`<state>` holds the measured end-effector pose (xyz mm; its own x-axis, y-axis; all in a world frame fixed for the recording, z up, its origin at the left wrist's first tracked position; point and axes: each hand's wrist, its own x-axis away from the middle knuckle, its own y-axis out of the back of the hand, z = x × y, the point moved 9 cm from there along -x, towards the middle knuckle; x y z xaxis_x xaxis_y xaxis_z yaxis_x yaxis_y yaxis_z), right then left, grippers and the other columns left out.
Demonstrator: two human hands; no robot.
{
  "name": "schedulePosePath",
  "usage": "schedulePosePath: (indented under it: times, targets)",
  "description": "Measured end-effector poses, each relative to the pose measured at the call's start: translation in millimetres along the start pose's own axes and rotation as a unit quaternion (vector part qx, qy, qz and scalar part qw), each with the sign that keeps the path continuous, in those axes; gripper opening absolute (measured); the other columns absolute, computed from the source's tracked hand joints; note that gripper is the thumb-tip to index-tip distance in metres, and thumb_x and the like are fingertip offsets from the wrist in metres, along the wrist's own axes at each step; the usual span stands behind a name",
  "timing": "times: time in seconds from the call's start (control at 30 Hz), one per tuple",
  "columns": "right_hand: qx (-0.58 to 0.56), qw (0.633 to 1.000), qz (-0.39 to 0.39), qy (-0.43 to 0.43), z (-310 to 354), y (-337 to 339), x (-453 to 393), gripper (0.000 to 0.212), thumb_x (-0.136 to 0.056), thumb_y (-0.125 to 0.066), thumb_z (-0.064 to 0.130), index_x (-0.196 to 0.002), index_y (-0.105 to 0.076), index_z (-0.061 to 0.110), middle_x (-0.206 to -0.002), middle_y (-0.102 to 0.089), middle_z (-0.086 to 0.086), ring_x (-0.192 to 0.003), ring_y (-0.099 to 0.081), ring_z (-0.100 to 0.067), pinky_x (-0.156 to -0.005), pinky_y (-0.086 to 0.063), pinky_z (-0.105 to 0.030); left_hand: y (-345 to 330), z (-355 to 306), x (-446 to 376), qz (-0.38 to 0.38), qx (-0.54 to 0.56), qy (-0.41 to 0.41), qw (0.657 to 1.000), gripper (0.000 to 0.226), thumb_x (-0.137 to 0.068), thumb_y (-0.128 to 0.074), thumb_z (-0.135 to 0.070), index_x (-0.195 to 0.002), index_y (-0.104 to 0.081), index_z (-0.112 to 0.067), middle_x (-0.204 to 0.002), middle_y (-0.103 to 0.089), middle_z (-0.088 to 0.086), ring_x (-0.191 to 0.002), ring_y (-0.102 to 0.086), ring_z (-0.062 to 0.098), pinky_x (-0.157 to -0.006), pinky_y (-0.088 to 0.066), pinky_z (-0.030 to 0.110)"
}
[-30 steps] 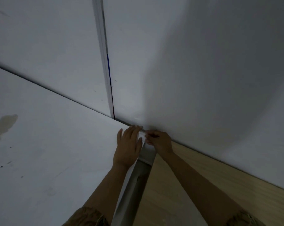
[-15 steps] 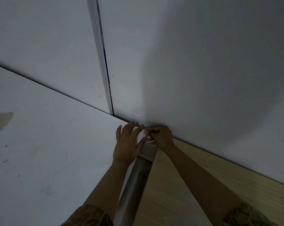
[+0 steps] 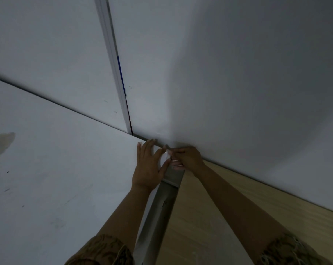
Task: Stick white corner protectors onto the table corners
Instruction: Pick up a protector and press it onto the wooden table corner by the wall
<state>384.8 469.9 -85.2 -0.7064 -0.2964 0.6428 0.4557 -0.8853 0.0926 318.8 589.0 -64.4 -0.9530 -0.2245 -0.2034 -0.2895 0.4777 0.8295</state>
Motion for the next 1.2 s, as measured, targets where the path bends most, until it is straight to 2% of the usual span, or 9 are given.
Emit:
schedulePosePath:
  times: [0.2,0.3,0.4,0.5,0.63,0.73,0.87,1.0,1.2]
  targets:
    - [0.053,0.995,-0.073,0.031,3,6,-6,0.025,-0.082,-0.076,0.017,-0.096,-0.073,-0.004,-0.071,-0.069,-0.011,-0.043,-0.063,-0.005,-0.043,-0.05,-0.015,1,2,-1,-0.004,0.029,0.013,0.999,0.046,-0.095,-0.036,-0.047,-0.126,-0.058,-0.021,-0.144,-0.04,0.014,-0.141,-0.025,0.026,-0.121,-0.001,0.037]
    - [0.056,0.994,-0.089,0.035,3,6,-4,0.023,-0.082,-0.075,0.016,-0.096,-0.073,-0.003,-0.078,-0.07,-0.015,-0.04,-0.061,-0.002,-0.043,-0.051,-0.014,3,2,-1,-0.008,0.049,0.019,0.999,0.042,-0.097,-0.035,-0.038,-0.12,-0.062,-0.017,-0.136,-0.046,0.019,-0.135,-0.034,0.032,-0.118,-0.016,0.043]
    - [0.0,0.998,-0.056,0.009,-1,0,-2,0.026,-0.087,-0.069,0.01,-0.107,-0.068,-0.007,-0.095,-0.069,-0.022,-0.044,-0.062,-0.005,-0.049,-0.055,-0.017,12,0,-12,-0.027,0.05,0.007,0.998,0.032,-0.094,-0.041,-0.027,-0.105,-0.067,-0.012,-0.114,-0.06,0.015,-0.112,-0.052,0.03,-0.099,-0.04,0.037]
    - [-0.093,0.995,-0.042,-0.023,-3,-5,5,0.028,-0.095,-0.055,0.004,-0.118,-0.059,-0.013,-0.111,-0.063,-0.027,-0.056,-0.063,-0.015,-0.049,-0.054,-0.016,11,-4,-36,0.0,0.007,-0.04,0.999,0.021,-0.087,-0.052,-0.025,-0.082,-0.071,-0.017,-0.087,-0.071,0.002,-0.082,-0.063,0.019,-0.074,-0.039,0.025]
    - [-0.177,0.981,-0.014,-0.076,-8,-19,14,0.035,-0.098,-0.049,0.006,-0.128,-0.049,-0.012,-0.126,-0.054,-0.03,-0.07,-0.056,-0.02,-0.06,-0.056,-0.021,12,5,-63,0.056,0.085,0.008,0.995,0.031,-0.08,-0.067,-0.037,-0.065,-0.073,-0.01,-0.072,-0.073,0.001,-0.065,-0.066,0.016,-0.073,-0.051,0.028]
    - [-0.155,0.985,-0.005,-0.074,-12,-25,15,0.023,-0.095,-0.051,0.0,-0.115,-0.055,-0.011,-0.112,-0.06,-0.025,-0.076,-0.061,-0.026,-0.069,-0.056,-0.025,8,12,-66,0.096,0.133,0.088,0.983,0.028,-0.076,-0.074,-0.035,-0.072,-0.072,-0.007,-0.08,-0.072,0.004,-0.072,-0.066,0.018,-0.08,-0.052,0.029]
    - [-0.098,0.991,-0.037,-0.079,-19,-25,14,0.036,-0.094,-0.056,0.002,-0.127,-0.051,-0.011,-0.126,-0.059,-0.026,-0.114,-0.06,-0.04,-0.088,-0.052,-0.036,-2,22,-69,0.132,0.121,0.144,0.973,0.021,-0.075,-0.077,-0.028,-0.082,-0.073,-0.008,-0.09,-0.071,0.004,-0.08,-0.064,0.015,-0.073,-0.049,0.023]
    - [-0.104,0.991,-0.054,-0.069,-19,-24,12,0.035,-0.093,-0.057,0.0,-0.125,-0.051,-0.012,-0.122,-0.06,-0.018,-0.108,-0.062,-0.036,-0.064,-0.058,-0.024,-22,27,-78,0.227,0.015,0.118,0.967,0.035,-0.081,-0.069,-0.041,-0.099,-0.074,-0.011,-0.106,-0.071,0.005,-0.097,-0.064,0.021,-0.086,-0.05,0.03]
    - [-0.022,0.991,-0.118,-0.058,-24,-16,6,0.031,-0.09,-0.065,0.012,-0.115,-0.062,-0.005,-0.115,-0.067,-0.019,-0.1,-0.068,-0.035,-0.081,-0.058,-0.038,-54,33,-80,0.35,-0.123,0.083,0.925,0.05,-0.088,-0.044,-0.058,-0.123,-0.061,-0.026,-0.127,-0.061,-0.002,-0.117,-0.052,0.021,-0.106,-0.023,0.04]
